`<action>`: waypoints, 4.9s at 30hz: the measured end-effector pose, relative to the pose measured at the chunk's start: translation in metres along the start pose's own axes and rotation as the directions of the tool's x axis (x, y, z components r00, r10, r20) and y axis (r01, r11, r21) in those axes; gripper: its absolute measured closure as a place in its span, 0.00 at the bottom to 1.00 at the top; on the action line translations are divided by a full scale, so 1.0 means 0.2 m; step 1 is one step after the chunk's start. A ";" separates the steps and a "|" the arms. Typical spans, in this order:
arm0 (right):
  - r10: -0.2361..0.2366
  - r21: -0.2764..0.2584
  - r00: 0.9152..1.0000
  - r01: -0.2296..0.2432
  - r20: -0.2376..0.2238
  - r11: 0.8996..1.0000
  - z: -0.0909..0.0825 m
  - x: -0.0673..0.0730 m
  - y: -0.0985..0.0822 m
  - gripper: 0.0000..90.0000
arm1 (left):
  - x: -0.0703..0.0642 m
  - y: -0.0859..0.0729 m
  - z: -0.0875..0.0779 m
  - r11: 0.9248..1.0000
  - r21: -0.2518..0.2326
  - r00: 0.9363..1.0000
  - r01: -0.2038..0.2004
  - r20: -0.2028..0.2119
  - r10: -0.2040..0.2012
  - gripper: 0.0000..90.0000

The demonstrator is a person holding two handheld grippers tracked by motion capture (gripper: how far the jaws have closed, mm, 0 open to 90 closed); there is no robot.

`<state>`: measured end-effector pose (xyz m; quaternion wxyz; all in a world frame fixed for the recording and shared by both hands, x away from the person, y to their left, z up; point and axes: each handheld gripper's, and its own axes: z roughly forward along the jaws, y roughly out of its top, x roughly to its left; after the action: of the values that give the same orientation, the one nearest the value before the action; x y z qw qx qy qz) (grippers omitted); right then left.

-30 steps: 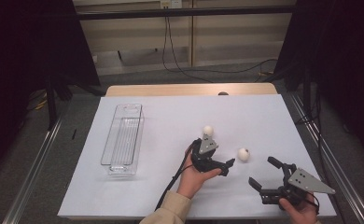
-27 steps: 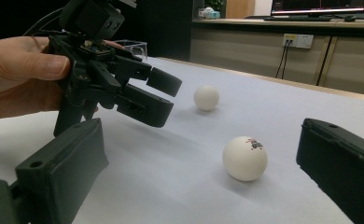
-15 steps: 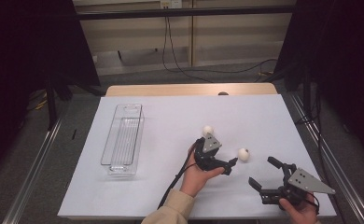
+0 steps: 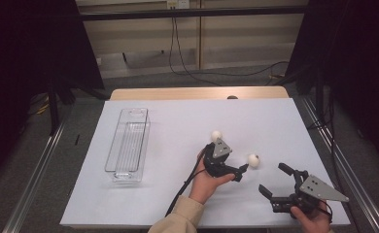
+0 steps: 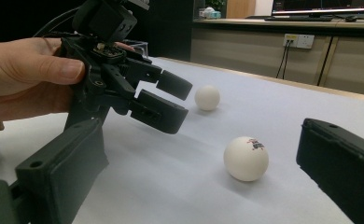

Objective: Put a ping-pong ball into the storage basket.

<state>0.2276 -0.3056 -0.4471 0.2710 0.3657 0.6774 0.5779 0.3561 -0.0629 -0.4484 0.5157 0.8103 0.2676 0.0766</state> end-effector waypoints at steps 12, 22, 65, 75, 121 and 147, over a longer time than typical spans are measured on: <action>-0.001 0.000 1.000 0.001 -0.001 1.000 0.00 0.00 0.00 0.01 | 0.01 0.00 0.00 1.000 0.000 1.000 0.006 -0.001 -0.006 0.03; -0.002 0.001 1.000 0.002 0.000 1.000 0.00 0.00 0.00 0.01 | 0.01 0.01 0.01 1.000 -0.001 1.000 0.009 0.001 -0.009 0.03; 0.000 -0.002 1.000 0.000 -0.004 1.000 0.00 0.00 0.00 0.01 | -0.04 0.04 0.12 0.999 0.033 1.000 -0.014 0.019 0.013 0.03; -0.007 -0.001 1.000 0.007 -0.003 1.000 0.00 0.00 0.00 0.01 | -0.05 0.04 0.14 0.999 0.034 1.000 -0.013 0.021 0.012 0.03; -0.007 -0.002 1.000 0.007 -0.009 1.000 0.00 0.00 0.00 0.01 | -0.07 0.06 0.25 0.991 0.116 0.998 -0.063 0.031 0.060 0.18; -0.001 0.000 1.000 0.001 -0.007 1.000 0.00 -0.01 0.00 0.01 | -0.09 0.08 0.32 0.977 0.184 0.993 -0.107 0.067 0.096 0.41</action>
<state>0.2282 -0.3070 -0.4470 0.2691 0.3635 0.6785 0.5790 0.3712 -0.1278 -0.4607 0.4399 0.8698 0.2169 0.0541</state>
